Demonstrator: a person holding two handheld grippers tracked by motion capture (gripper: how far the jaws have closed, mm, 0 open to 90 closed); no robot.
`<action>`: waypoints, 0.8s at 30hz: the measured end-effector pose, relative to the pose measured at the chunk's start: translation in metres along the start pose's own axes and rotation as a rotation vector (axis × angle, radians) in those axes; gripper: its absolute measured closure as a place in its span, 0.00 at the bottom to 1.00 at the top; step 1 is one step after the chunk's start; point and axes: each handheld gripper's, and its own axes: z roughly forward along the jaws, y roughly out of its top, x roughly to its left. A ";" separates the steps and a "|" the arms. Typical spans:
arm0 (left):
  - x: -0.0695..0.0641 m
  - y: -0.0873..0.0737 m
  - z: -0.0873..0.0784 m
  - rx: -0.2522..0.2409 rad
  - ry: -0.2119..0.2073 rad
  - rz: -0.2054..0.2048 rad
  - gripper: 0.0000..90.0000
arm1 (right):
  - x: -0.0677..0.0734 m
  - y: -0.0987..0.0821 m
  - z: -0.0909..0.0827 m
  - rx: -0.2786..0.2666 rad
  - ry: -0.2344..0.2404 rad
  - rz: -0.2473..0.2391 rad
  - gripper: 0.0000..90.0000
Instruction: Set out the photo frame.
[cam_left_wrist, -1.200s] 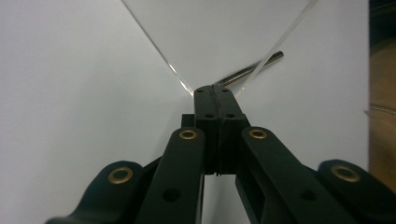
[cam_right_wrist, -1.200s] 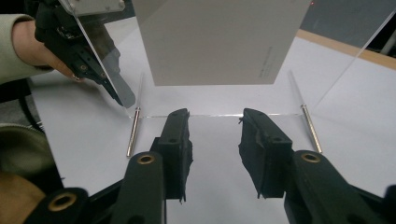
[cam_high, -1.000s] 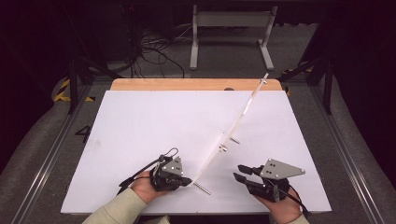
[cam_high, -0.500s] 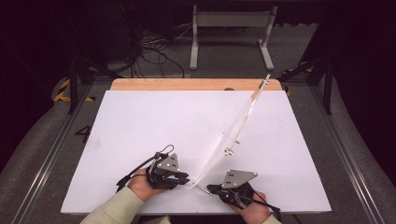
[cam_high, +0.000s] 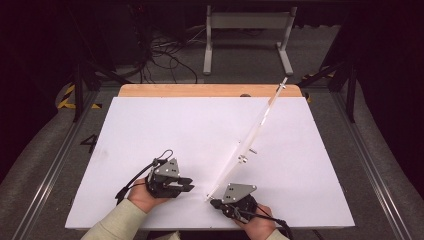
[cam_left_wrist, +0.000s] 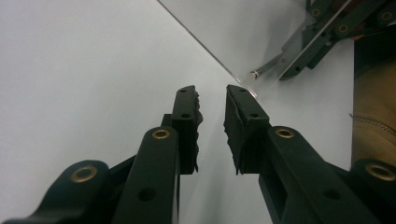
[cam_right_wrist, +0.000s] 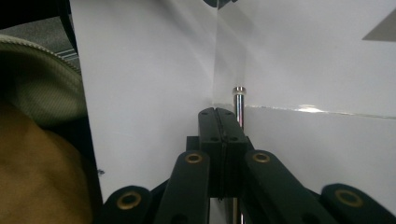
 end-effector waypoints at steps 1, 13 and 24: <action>0.000 0.000 0.000 -0.001 0.003 0.002 0.82 | -0.002 0.000 0.000 0.002 -0.012 -0.001 1.00; 0.002 -0.001 -0.002 -0.005 0.012 0.002 0.82 | -0.049 -0.003 -0.003 -0.004 -0.116 0.086 1.00; 0.004 -0.002 -0.005 -0.017 0.011 -0.016 0.81 | -0.035 0.013 -0.025 -0.139 -0.286 0.189 0.48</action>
